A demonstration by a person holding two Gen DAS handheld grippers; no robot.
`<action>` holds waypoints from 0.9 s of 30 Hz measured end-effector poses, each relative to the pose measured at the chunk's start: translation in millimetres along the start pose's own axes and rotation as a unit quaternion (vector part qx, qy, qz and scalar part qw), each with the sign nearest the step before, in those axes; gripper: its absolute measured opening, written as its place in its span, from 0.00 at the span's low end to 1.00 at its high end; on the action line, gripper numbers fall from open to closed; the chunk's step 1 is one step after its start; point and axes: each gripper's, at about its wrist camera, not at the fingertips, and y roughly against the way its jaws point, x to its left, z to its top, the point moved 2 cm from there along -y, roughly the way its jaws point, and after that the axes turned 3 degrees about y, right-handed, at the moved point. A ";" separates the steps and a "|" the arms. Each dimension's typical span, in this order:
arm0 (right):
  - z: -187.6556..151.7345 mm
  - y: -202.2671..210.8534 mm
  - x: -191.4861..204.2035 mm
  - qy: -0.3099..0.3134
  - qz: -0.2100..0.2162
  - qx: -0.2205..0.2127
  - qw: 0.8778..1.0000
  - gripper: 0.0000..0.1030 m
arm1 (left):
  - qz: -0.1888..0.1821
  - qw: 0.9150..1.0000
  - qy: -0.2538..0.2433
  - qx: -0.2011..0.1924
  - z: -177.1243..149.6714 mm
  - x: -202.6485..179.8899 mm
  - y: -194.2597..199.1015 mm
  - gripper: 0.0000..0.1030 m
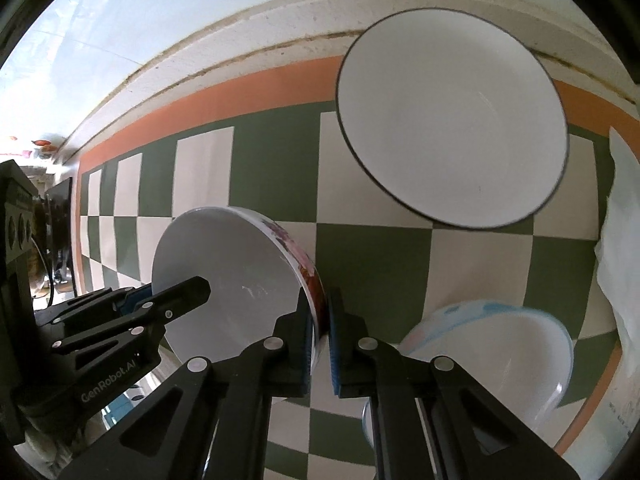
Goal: Organize plates and bowls
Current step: 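Grip the rim of the white printed bowl with both tools, then lift the printed bowl with both tools and carry it toward the plates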
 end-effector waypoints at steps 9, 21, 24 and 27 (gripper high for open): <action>-40.7 42.7 8.0 -0.008 0.002 -0.020 1.000 0.08 | -0.003 0.999 -0.032 -0.009 -42.3 -17.4 34.1 0.15; -153.4 40.9 -10.6 -0.048 0.007 0.005 0.999 0.08 | -0.003 0.996 -0.081 0.042 -119.1 -29.7 11.1 0.15; -171.6 27.8 -18.5 -0.059 0.005 0.016 0.998 0.08 | 0.007 0.995 -0.082 0.049 -128.8 -32.5 -5.7 0.15; -183.1 15.9 -27.2 -0.069 0.002 0.026 0.997 0.08 | 0.011 0.994 -0.087 0.059 -132.0 -37.3 -21.5 0.15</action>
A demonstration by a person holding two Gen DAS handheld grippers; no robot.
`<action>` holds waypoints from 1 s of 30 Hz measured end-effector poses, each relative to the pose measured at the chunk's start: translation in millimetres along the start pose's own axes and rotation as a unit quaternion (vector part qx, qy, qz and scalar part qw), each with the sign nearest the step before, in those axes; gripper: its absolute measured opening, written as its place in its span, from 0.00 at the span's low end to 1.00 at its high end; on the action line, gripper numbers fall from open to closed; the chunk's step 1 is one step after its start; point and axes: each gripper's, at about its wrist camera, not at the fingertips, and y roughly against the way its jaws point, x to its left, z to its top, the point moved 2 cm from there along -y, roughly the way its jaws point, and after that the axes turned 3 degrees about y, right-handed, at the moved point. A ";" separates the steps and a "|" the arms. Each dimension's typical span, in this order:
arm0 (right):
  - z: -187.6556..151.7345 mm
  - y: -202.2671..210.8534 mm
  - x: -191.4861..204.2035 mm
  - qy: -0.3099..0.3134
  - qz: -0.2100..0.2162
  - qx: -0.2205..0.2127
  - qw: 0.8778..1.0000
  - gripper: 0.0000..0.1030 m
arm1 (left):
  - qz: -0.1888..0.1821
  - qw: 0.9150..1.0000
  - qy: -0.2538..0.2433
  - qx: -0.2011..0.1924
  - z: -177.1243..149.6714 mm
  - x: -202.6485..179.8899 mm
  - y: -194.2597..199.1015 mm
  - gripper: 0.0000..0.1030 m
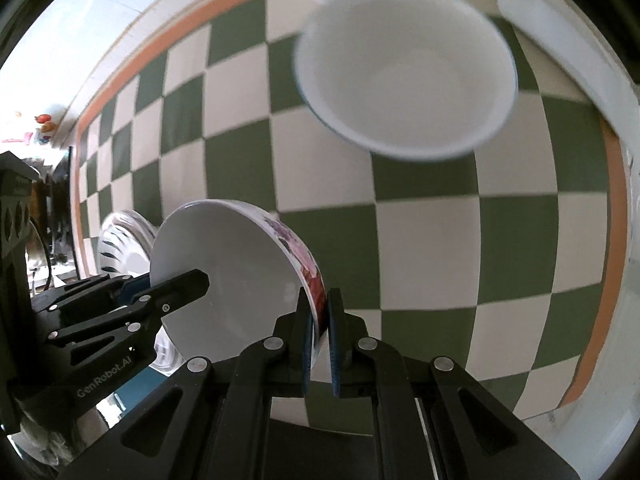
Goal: Organize plates and bowls
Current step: 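Lift the printed bowl with both tools and carry it toward the plates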
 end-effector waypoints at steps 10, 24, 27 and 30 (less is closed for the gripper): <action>-10.2 -22.2 -16.8 -0.023 0.000 0.011 1.000 0.08 | 0.018 1.000 -0.015 0.013 3.5 -11.5 -20.1 0.15; -6.8 -2.4 -26.7 -0.035 0.018 -0.001 0.999 0.14 | 0.009 1.000 -0.010 0.003 -1.5 -15.1 -4.9 0.16; -12.4 21.4 -32.7 -0.036 0.021 -0.022 0.999 0.34 | -0.001 1.000 -0.015 -0.027 -3.0 -19.8 24.5 0.18; -15.9 46.7 -40.7 -0.041 0.034 -0.052 0.997 0.48 | -0.012 0.998 -0.013 -0.064 5.4 -27.7 52.7 0.28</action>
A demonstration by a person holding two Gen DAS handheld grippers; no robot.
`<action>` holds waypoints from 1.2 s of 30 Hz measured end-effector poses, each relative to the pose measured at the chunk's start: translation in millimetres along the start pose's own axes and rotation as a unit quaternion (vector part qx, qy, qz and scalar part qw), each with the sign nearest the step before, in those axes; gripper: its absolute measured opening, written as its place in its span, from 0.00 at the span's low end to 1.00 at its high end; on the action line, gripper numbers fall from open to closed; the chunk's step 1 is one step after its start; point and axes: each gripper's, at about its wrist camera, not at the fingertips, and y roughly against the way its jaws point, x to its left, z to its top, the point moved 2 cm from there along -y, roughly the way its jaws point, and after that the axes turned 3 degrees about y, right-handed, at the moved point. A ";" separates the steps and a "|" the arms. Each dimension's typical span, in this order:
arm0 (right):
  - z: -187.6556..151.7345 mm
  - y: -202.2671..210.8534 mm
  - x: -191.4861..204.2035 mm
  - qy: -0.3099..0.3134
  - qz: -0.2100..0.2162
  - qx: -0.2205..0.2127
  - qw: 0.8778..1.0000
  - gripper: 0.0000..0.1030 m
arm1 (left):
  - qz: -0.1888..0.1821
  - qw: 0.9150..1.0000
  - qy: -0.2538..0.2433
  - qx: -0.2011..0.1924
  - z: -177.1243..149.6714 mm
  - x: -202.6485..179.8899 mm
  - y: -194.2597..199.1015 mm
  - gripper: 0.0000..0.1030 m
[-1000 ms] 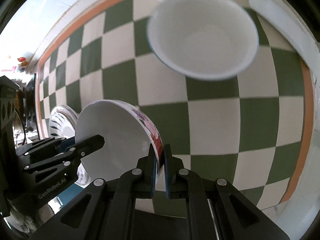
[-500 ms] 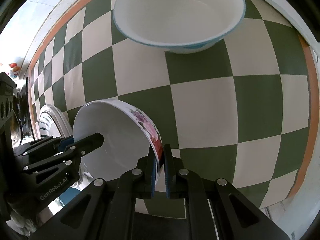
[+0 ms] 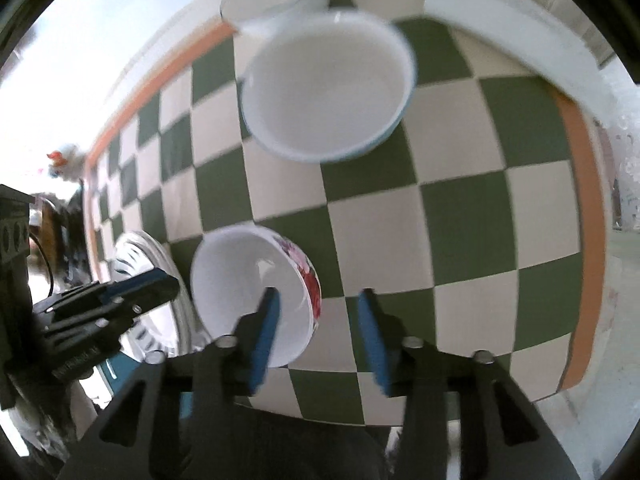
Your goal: Organize plates and bowls
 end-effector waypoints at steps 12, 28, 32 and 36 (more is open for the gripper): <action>62.7 46.9 -48.8 -0.023 0.001 -0.066 0.998 0.84 | -0.011 1.000 0.012 -0.020 89.1 -33.6 -16.1 0.55; 123.4 -15.4 -69.8 -0.050 0.020 -0.031 0.998 0.79 | -0.002 0.999 -0.001 0.048 127.4 -46.5 -85.4 0.47; 129.0 -21.1 -67.3 -0.052 0.019 -0.031 0.998 0.61 | 0.002 0.998 -0.009 0.059 124.8 -47.5 -92.8 0.25; 132.9 -25.0 -62.2 -0.044 0.017 -0.032 0.998 0.31 | 0.004 0.998 -0.014 0.058 124.3 -49.1 -95.6 0.19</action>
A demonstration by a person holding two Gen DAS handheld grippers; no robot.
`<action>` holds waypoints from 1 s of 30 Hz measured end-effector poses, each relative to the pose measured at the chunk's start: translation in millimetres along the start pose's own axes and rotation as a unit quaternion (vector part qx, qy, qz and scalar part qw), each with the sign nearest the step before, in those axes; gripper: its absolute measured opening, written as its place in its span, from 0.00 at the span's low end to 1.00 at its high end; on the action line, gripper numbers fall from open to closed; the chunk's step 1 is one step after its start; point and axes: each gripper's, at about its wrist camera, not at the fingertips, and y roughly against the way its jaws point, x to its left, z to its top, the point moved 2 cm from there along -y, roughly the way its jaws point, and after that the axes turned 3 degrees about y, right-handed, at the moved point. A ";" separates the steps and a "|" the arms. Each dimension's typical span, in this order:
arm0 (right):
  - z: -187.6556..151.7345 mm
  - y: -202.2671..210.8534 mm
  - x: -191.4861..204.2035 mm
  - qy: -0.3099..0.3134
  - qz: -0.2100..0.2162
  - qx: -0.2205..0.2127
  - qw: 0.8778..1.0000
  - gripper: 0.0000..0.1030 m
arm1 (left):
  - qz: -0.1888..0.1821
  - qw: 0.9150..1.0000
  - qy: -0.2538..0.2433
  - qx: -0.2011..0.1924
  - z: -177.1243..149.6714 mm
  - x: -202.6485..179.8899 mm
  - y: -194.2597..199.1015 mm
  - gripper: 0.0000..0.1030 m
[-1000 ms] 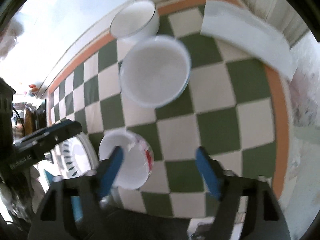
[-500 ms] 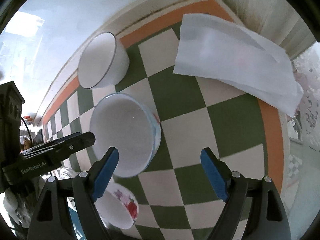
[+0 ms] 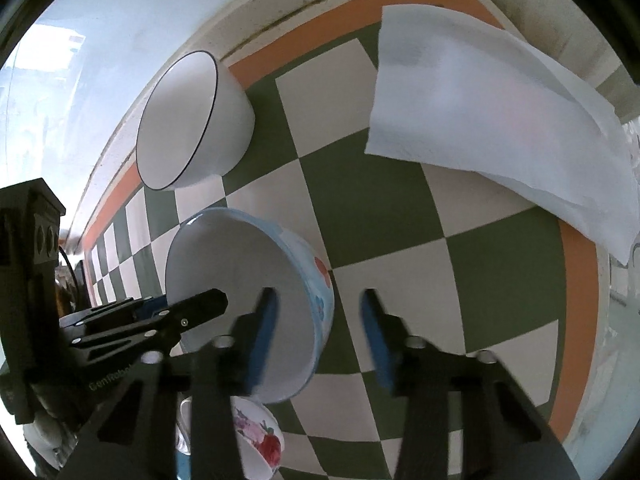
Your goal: Organize plates and bowls
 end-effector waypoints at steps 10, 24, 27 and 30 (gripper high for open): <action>0.3 -4.9 0.7 -0.004 -0.010 0.004 1.000 0.10 | -0.001 1.000 -0.012 0.001 -1.2 -5.0 -0.6 0.14; -20.6 36.7 23.4 0.011 -0.006 -0.014 1.000 0.10 | -0.007 0.999 -0.028 -0.032 -26.6 -8.0 48.4 0.14; -32.5 51.3 32.6 0.021 -0.004 -0.018 1.000 0.10 | -0.014 0.999 -0.027 -0.039 -39.7 -1.2 62.9 0.14; -49.3 63.6 43.6 0.030 0.002 -0.016 0.999 0.10 | -0.012 0.998 -0.031 -0.048 -56.2 7.9 76.6 0.14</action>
